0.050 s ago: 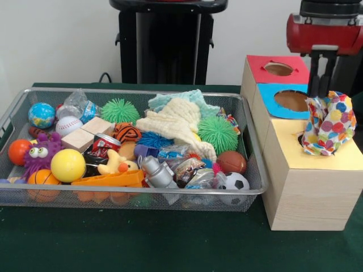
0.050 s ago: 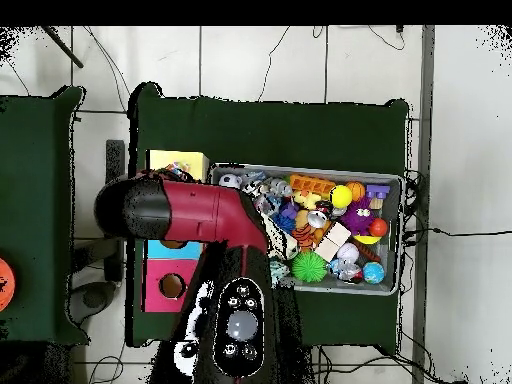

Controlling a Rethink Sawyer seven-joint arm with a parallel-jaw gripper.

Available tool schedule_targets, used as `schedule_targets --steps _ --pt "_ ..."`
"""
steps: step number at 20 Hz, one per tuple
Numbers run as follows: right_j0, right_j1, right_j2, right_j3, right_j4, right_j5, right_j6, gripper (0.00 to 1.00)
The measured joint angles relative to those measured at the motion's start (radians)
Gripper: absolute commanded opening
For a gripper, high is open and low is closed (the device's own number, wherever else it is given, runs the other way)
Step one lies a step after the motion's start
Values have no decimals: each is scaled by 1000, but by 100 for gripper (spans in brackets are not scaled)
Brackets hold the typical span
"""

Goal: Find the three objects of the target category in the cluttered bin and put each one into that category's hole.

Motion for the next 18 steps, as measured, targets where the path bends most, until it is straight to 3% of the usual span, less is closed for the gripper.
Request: schedule_targets --steps 18 --pt "15 40 1 19 -33 -8 0 0"
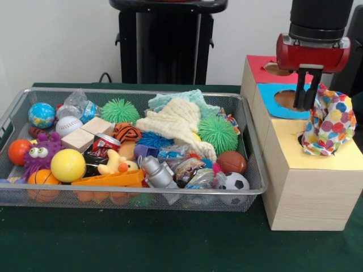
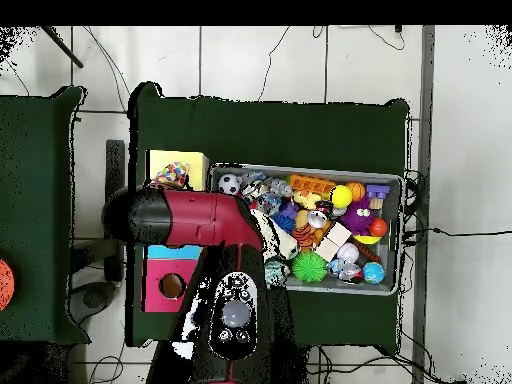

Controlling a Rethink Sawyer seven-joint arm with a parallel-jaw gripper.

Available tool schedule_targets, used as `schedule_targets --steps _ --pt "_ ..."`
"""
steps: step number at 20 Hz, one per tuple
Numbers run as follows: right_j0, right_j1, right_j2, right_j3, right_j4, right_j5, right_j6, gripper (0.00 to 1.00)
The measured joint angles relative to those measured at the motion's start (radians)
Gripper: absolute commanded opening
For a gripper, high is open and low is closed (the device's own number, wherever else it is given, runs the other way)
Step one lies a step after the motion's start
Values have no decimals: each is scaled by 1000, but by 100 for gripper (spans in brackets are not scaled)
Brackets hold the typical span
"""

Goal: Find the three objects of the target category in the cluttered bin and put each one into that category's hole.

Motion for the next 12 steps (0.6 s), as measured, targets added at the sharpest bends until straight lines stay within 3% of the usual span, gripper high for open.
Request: schedule_targets --steps 12 --pt "17 7 1 0 -2 0 0 0"
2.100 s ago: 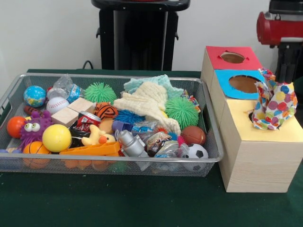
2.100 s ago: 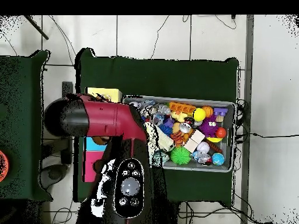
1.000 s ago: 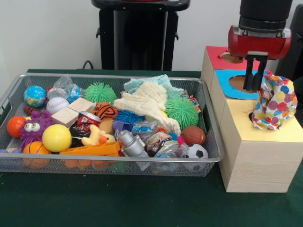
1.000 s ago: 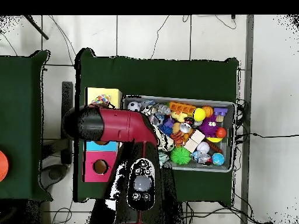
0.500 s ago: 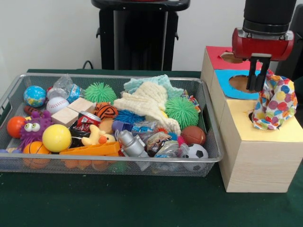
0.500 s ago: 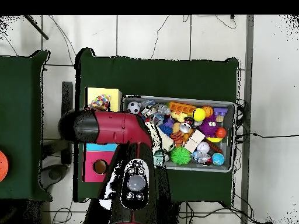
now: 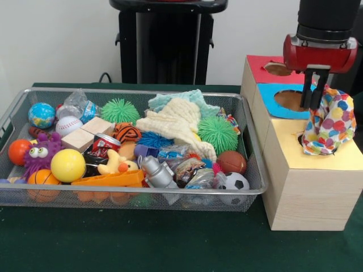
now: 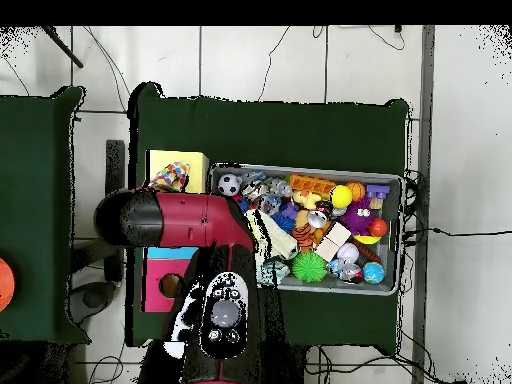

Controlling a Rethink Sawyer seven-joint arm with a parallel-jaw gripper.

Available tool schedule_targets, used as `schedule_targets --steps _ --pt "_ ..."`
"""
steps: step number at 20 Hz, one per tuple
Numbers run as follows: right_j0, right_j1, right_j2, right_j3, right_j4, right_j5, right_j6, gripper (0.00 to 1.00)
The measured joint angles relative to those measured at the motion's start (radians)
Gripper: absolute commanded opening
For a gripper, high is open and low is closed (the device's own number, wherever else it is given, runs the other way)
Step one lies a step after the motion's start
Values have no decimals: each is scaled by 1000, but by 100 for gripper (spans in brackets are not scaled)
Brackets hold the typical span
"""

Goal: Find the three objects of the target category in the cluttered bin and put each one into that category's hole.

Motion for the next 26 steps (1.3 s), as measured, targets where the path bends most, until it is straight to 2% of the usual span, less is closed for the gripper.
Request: schedule_targets --steps 12,26 --pt "-11 86 5 -44 1 -56 0 0" --pt "-2 89 5 -74 0 -58 0 0"
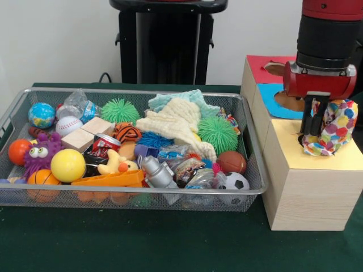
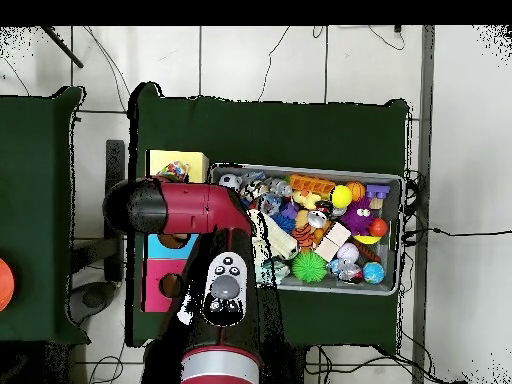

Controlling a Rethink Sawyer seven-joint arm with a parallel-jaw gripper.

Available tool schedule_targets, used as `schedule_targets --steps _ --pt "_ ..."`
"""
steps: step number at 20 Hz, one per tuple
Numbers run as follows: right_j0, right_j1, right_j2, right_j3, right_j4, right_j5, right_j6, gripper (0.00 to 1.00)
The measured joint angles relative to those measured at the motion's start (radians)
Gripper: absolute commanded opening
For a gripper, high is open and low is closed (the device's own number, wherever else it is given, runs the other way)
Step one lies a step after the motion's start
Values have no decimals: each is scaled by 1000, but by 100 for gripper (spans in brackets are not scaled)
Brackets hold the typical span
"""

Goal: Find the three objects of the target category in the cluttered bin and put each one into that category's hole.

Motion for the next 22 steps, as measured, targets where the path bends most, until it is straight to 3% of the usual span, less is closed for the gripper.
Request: schedule_targets --steps 11,22 --pt "9 20 0 -39 0 0 0 0" --pt "-5 115 5 -115 0 0 0 0"
